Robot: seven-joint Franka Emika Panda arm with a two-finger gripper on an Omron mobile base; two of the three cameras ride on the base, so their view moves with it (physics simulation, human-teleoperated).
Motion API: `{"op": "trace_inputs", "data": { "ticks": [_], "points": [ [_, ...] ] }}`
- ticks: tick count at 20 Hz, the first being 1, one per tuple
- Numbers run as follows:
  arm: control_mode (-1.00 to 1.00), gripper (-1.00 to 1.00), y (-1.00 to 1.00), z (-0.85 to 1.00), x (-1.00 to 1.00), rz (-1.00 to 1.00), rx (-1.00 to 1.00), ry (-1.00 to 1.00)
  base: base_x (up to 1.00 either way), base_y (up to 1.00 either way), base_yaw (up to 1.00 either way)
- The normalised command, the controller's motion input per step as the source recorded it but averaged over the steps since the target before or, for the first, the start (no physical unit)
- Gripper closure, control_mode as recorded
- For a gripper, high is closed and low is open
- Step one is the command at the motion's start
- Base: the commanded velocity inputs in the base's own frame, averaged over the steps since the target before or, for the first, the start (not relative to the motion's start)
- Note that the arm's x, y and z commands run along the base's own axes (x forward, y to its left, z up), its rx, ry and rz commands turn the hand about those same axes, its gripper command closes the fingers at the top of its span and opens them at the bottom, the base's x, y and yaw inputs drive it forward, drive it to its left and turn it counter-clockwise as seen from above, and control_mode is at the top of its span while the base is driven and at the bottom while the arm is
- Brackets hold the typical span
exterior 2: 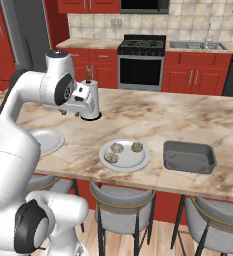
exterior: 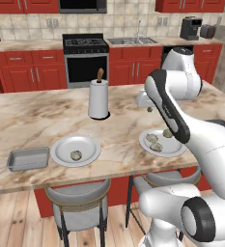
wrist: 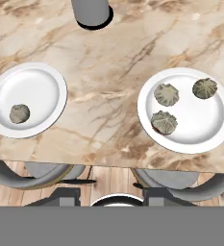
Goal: Place two dumplings into each of the tupperware containers and then place the containers in the fridge.
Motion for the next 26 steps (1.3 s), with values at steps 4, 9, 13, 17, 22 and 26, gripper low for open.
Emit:
{"op": "trace_inputs", "data": {
  "ticks": [4, 9, 13, 17, 22, 26],
  "points": [
    [-1.00, -1.00, -0.11, -0.31, 0.00, 0.00, 0.00, 0.00, 0.00, 0.00, 0.00],
    [-1.00, -1.00, -0.91, -1.00, 0.08, 0.00, 0.02, 0.00, 0.00, 0.00, 0.00],
    [-1.00, -1.00, -1.00, -1.00, 0.26, 0.00, 0.02, 0.00, 0.00, 0.00, 0.00],
    [-1.00, -1.00, -0.57, -0.94, 0.51, -0.03, 0.00, 0.01, 0.00, 0.00, 0.00],
    [-1.00, -1.00, -0.02, -0.45, 0.67, -0.05, 0.00, 0.13, 0.00, 0.00, 0.00],
    [-1.00, -1.00, 0.00, -0.52, 0.76, -0.03, 0.02, 0.02, 0.00, 0.00, 0.00]
  ]
}}
